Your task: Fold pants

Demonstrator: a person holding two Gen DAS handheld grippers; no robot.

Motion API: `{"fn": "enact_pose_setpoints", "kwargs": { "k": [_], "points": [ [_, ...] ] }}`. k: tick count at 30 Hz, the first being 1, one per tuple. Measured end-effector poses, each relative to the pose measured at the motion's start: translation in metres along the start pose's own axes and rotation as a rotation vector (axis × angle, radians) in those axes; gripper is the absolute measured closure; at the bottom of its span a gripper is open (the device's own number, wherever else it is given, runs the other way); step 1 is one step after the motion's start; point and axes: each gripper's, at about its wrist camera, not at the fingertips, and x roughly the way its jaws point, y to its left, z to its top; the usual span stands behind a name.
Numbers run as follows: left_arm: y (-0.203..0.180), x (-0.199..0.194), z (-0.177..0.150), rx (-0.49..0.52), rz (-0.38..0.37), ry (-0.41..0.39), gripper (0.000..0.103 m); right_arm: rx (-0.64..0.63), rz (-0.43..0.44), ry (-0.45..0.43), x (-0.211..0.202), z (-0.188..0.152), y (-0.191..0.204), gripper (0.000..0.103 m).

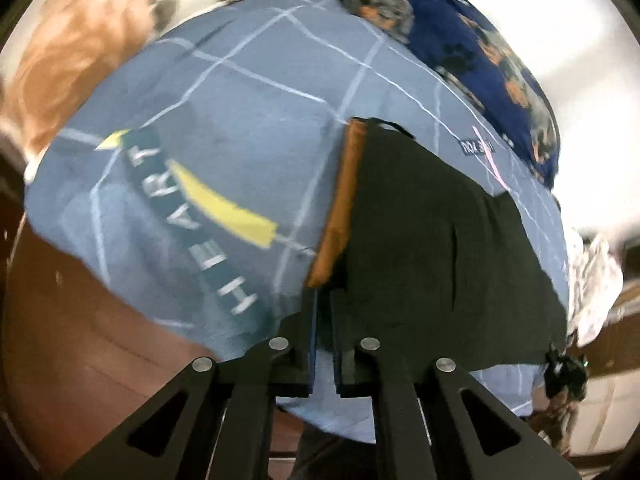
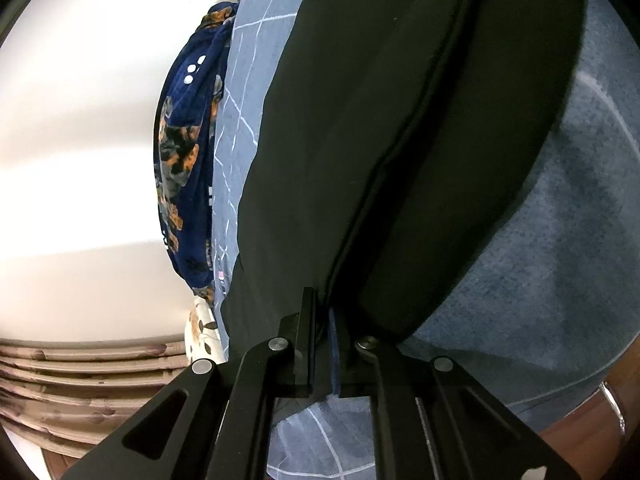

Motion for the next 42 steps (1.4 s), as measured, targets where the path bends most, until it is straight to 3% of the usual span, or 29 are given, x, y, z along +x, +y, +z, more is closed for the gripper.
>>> {"fn": "enact_pose_setpoints", "kwargs": {
  "k": [2, 5, 8, 9, 11, 12, 14, 17, 20, 26, 28, 32, 35, 38, 42],
  "points": [
    [0.004, 0.003, -0.003, -0.023, -0.027, 0.039, 0.083, 0.008, 0.007, 0.004, 0.0, 0.001, -0.002, 0.095],
    [-0.005, 0.015, -0.008, 0.012, -0.063, 0.11, 0.082, 0.02, 0.013, 0.006, 0.002, 0.001, -0.003, 0.096],
    [-0.011, 0.027, -0.011, 0.028, -0.116, 0.168, 0.054, 0.023, 0.013, 0.007, 0.002, 0.001, -0.004, 0.096],
    [-0.011, 0.035, -0.013, 0.005, -0.171, 0.2, 0.053, 0.026, 0.015, 0.007, 0.002, 0.001, -0.004, 0.096],
    [-0.01, 0.037, -0.015, -0.019, -0.187, 0.183, 0.052, 0.024, 0.014, 0.007, 0.003, 0.002, -0.004, 0.096],
    [-0.01, 0.034, -0.015, -0.019, -0.193, 0.145, 0.054, 0.021, 0.013, 0.007, 0.002, 0.002, -0.004, 0.096],
    [-0.009, 0.031, -0.014, -0.017, -0.151, 0.107, 0.074, 0.02, 0.012, 0.007, 0.003, 0.002, -0.005, 0.096],
    [-0.013, 0.031, -0.017, 0.003, -0.112, 0.094, 0.082, 0.022, 0.014, 0.008, 0.002, 0.002, -0.005, 0.096],
    [-0.031, 0.016, -0.014, 0.08, -0.041, 0.026, 0.09, 0.02, 0.013, 0.007, 0.002, 0.002, -0.005, 0.096],
    [-0.056, -0.017, 0.014, 0.151, 0.014, -0.141, 0.092, -0.042, 0.004, 0.007, 0.004, 0.001, 0.002, 0.093],
    [-0.051, -0.009, 0.019, 0.145, 0.03, -0.128, 0.092, -0.056, 0.008, 0.019, 0.007, 0.0, 0.004, 0.093],
    [-0.03, 0.032, 0.006, 0.115, 0.043, -0.025, 0.092, -0.054, -0.007, 0.018, 0.005, 0.001, 0.001, 0.093],
    [-0.028, 0.026, 0.0, 0.122, 0.02, -0.072, 0.092, -0.047, -0.01, -0.023, -0.006, 0.006, -0.004, 0.094],
    [-0.024, 0.03, 0.002, 0.092, 0.01, -0.053, 0.092, -0.078, -0.025, -0.029, -0.007, 0.006, 0.0, 0.094],
    [-0.026, 0.03, 0.001, 0.109, 0.024, -0.055, 0.091, -0.023, 0.031, -0.002, -0.005, 0.01, -0.005, 0.093]
  ]
}}
